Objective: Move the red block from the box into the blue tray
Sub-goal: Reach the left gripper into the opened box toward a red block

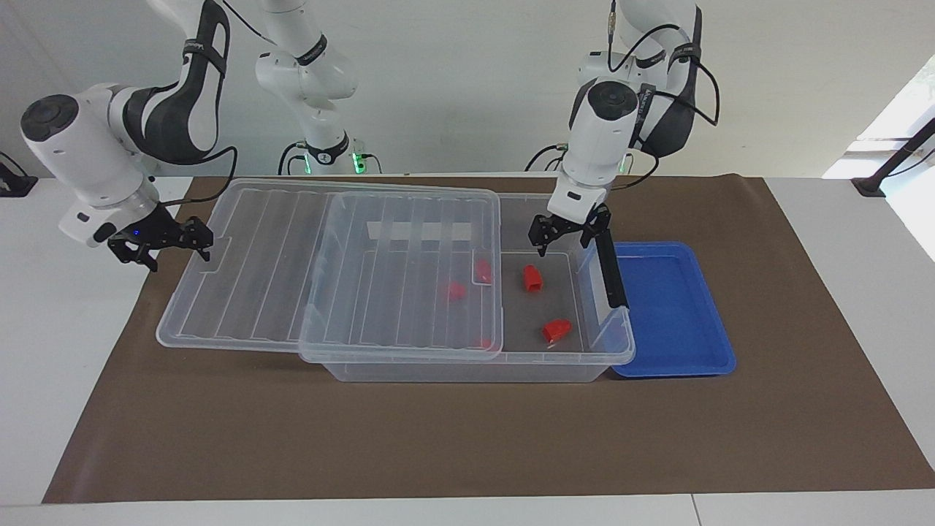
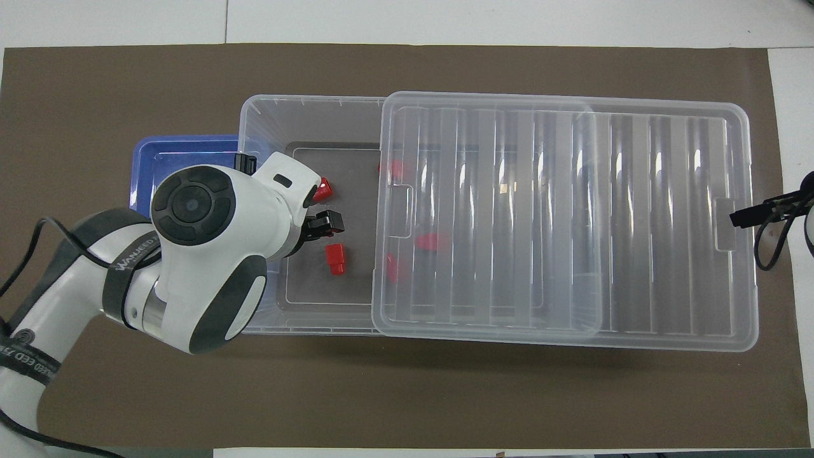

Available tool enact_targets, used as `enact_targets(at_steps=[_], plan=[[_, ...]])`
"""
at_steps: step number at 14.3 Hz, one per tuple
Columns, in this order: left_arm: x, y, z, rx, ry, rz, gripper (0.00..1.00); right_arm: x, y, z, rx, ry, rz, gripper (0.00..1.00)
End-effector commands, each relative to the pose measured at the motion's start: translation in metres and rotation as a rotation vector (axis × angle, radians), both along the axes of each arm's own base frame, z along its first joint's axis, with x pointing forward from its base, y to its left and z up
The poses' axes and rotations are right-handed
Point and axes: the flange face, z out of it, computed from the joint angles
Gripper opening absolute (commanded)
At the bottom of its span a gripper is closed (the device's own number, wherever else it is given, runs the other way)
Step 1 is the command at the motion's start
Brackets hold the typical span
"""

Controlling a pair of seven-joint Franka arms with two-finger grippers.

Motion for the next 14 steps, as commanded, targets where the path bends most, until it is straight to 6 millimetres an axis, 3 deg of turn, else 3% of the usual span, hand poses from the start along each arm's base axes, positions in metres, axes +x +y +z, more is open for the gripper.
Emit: enact_targets(at_steps=[1,7,11,12,13,14], plan=[[-0.011,-0.015,-0.034,-0.008,-0.02,0.027,0.98,-0.003,-0.005,0.0,-0.001,-0.012,0.039,1.0],[-0.015,-0.013,-0.084,-0.01,-0.018,0.036,0.96,-0.004,-0.008,0.0,0.001,-0.012,0.062,1.0],[-0.02,-0.027,-0.116,-0.011,-0.008,0.022,0.91,-0.006,-0.018,0.0,-0.001,-0.013,0.046,1.0],[-0.023,-0.026,-0.12,-0.009,-0.006,0.021,0.86,-0.006,-0.018,0.0,-0.001,-0.014,0.045,1.0],[-0.024,-0.026,-0.121,-0.007,-0.004,0.022,0.69,-0.006,-0.019,0.001,-0.002,-0.016,0.043,1.0],[-0.024,-0.026,-0.121,-0.007,-0.002,0.03,0.37,-0.007,-0.02,0.001,-0.002,-0.016,0.042,1.0]])
